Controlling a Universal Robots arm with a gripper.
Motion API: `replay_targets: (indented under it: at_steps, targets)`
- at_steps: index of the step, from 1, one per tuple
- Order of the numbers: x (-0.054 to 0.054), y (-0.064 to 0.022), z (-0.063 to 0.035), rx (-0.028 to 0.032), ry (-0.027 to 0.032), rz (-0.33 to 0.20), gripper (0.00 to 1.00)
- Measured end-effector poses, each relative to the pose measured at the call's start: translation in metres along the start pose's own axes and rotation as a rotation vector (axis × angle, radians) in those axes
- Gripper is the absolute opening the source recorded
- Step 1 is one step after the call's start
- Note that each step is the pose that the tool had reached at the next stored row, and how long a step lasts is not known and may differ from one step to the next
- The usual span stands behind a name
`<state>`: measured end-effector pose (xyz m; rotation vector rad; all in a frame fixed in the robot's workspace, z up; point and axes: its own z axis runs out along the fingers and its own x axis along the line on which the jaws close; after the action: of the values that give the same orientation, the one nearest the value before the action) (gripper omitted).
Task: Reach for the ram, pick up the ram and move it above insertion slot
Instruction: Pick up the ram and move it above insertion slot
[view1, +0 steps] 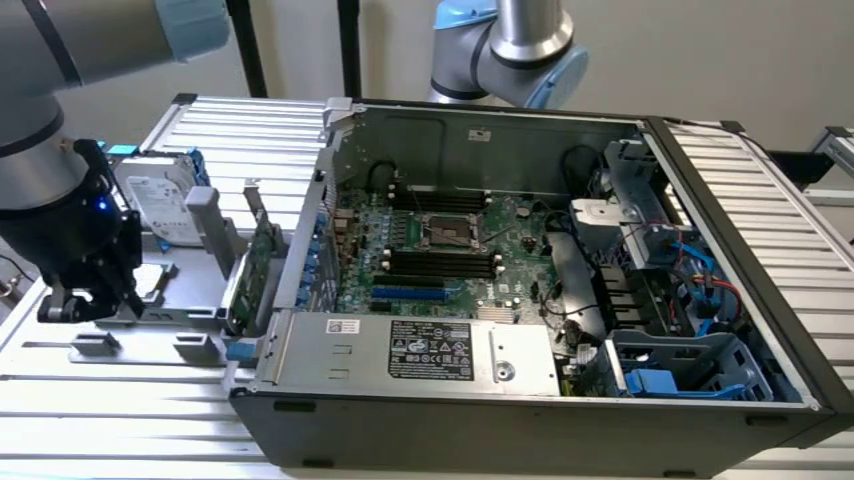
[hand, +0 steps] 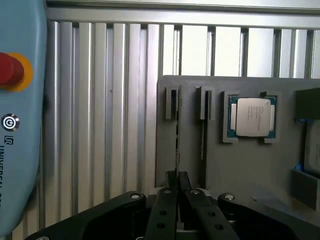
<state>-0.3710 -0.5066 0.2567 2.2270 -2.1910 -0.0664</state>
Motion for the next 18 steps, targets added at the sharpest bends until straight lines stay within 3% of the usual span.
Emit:
replay_targets:
  at_steps: [6,18]
  targets:
    - [0.0,-0.0101,-0.0275,-0.0005,0.0001,-0.001,0.13]
    - [-0.001,-0.0504,-0.084,-0.0016,-0.002,-0.003,0.13]
